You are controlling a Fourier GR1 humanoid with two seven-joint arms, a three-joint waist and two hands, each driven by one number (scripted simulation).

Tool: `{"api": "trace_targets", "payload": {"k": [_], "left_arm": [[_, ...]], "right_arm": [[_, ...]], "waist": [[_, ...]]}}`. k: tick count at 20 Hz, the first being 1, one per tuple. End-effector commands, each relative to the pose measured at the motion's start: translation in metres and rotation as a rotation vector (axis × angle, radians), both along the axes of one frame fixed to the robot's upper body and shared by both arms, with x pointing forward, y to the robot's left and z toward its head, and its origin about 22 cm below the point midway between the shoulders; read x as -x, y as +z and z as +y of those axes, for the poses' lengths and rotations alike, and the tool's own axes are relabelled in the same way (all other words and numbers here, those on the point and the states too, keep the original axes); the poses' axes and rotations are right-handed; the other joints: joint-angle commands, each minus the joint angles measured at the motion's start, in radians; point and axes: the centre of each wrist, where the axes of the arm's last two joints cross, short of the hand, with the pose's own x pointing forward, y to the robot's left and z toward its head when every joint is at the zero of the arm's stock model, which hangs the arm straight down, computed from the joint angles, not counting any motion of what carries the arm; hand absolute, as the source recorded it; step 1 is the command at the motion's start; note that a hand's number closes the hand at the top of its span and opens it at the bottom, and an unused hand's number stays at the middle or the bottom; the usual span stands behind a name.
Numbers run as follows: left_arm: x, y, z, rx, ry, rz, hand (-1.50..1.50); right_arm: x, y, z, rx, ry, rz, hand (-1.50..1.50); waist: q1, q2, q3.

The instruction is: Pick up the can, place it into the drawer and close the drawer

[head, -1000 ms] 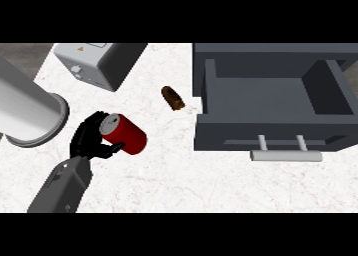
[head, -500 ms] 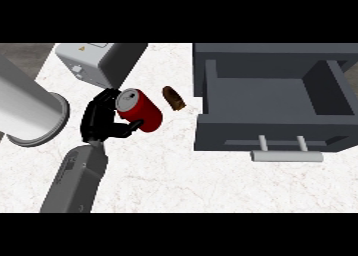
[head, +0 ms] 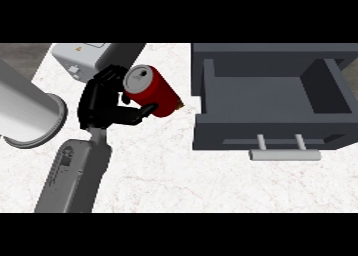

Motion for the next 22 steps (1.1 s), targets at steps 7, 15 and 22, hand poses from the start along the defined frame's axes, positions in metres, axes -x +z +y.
{"api": "trace_targets", "payload": {"k": [7,15,22], "left_arm": [[-0.023,0.088,-0.041,-0.044,0.006,-0.038,1.50],[-0.039,0.107,-0.097,-0.049,-0.009,-0.037,1.50],[-0.052,0.119,-0.129,-0.076,-0.006,-0.049,1.50]], "right_arm": [[-0.004,-0.008,-0.002,-0.003,0.024,-0.002,-1.50],[-0.006,0.007,0.004,-0.016,0.032,-0.007,-1.50],[-0.014,0.008,-0.009,-0.017,0.019,-0.031,-1.50]], "waist": [[-0.009,0.004,0.000],[-0.022,0.007,0.000],[-0.029,0.007,0.000]]}}
